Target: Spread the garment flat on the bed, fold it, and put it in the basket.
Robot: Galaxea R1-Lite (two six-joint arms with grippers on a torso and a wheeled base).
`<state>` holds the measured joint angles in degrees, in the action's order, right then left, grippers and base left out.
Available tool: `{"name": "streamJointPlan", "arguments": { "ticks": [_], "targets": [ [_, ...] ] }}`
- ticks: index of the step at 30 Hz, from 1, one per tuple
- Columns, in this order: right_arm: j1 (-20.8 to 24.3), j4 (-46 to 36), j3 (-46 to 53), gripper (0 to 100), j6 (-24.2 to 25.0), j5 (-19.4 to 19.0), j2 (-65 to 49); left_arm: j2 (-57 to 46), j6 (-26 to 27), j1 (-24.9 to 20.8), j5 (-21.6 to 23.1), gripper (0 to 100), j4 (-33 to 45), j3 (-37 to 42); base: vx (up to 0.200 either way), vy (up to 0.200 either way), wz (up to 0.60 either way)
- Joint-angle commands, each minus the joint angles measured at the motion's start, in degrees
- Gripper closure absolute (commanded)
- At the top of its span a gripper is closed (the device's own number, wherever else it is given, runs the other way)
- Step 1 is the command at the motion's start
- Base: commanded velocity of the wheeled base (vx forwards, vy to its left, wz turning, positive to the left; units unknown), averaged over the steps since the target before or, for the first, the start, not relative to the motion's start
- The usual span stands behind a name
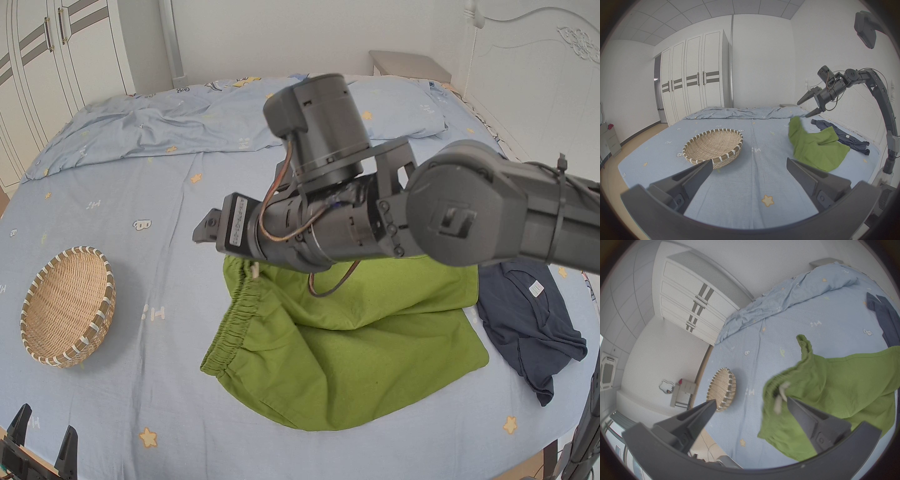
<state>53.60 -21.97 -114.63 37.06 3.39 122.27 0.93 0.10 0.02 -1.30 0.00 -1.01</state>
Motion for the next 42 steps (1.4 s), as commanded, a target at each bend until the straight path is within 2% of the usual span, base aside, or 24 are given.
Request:
{"name": "streamJointPlan", "arguments": {
  "ticks": [1,8,13,15,18,19,20,21,23,24,25,27,28,30,31,33,36,37,38,39,42],
  "targets": [
    [0.1,-1.0,0.0,0,-1.9,0.0,3.9,-0.9,0.0,0.0,-0.1,0,0.0,1.0,0.0,0.0,0.0],
    [-0.5,-2.6,0.0,0,-1.5,0.0,4.2,-0.9,0.3,0.1,0.1,0,0.0,1.0,0.0,0.0,0.0],
    [-4.1,-6.0,4.0,0,-0.7,-0.6,-3.6,-0.9,0.3,0.1,0.3,0,0.0,1.0,0.0,0.0,0.0],
    [-9.1,-5.3,14.0,0,-0.8,-5.0,-13.1,-0.9,1.7,0.2,0.9,0,-0.2,1.0,0.0,0.0,0.0],
    [-13.2,-3.2,24.0,0,-1.4,-9.5,-21.8,-0.9,2.0,0.2,2.5,0,-0.6,-0.1,0.0,0.0,0.0],
    [-14.8,-1.5,28.7,0,-1.4,-11.6,-25.3,-0.9,1.0,0.0,3.9,0,-1.4,-4.1,0.0,0.0,0.0],
    [-14.8,-1.5,28.7,0,-1.4,-11.6,-25.3,-0.9,1.0,0.0,3.9,0,-1.4,-4.1,0.0,0.0,0.0],
    [-17.4,2.8,36.6,0,-1.4,-14.0,-30.8,2.1,-4.9,-1.3,6.9,0,-0.4,-16.7,0.0,0.0,0.0],
    [-19.2,7.9,43.9,0,-1.3,-14.9,-35.4,9.6,-13.3,-3.9,10.8,0,5.1,-26.0,0.0,0.0,0.0],
    [-19.9,10.1,46.7,0,-1.2,-15.0,-37.1,13.1,-15.3,-5.2,13.3,0,8.3,-28.1,0.0,0.0,0.0],
    [-19.9,10.5,47.2,0,-1.2,-15.0,-37.4,13.8,-15.5,-5.5,13.8,0,8.9,-28.4,0.0,0.0,0.0],
    [-21.2,17.7,56.4,0,-1.4,-14.9,-42.1,24.5,-17.5,-9.4,23.4,0,13.8,-29.1,0.0,0.0,0.0],
    [-21.7,20.1,59.4,0,-1.5,-14.8,-43.7,28.2,-18.4,-10.6,26.0,0,13.4,-28.3,0.0,0.0,0.0],
    [-21.7,20.1,59.4,0,-1.5,-14.8,-43.7,28.2,-18.4,-10.6,26.0,0,13.4,-28.3,0.0,0.0,0.0],
    [-23.1,26.1,66.3,0,-2.6,-15.0,-47.4,37.0,-20.4,-12.2,30.0,0,10.1,-25.4,0.0,0.0,0.0],
    [-25.3,30.4,71.9,0,-4.9,-14.6,-49.1,46.9,-21.9,-12.5,32.3,0,1.1,-20.8,0.0,0.0,0.0],
    [-27.9,30.5,73.7,0,-5.9,-14.7,-49.5,55.2,-22.2,-12.4,36.5,0,-8.1,-16.7,0.0,0.0,0.0],
    [-28.7,30.8,74.3,0,-5.8,-14.8,-49.8,60.1,-22.2,-12.0,39.7,0,-13.0,-14.7,0.0,0.0,0.0],
    [-28.7,30.8,74.3,0,-5.8,-14.8,-49.8,60.1,-22.2,-12.0,39.7,0,-13.0,-14.7,0.0,0.0,0.0],
    [-30.5,31.2,74.7,0,-5.4,-15.1,-50.3,68.8,-21.9,-11.4,44.8,0,-20.4,-11.8,0.0,0.0,0.0],
    [-32.4,31.1,75.1,0,-5.8,-15.6,-50.3,80.1,-20.6,-9.7,48.8,0,-29.0,-9.4,0.0,0.0,0.0]
  ]
}}
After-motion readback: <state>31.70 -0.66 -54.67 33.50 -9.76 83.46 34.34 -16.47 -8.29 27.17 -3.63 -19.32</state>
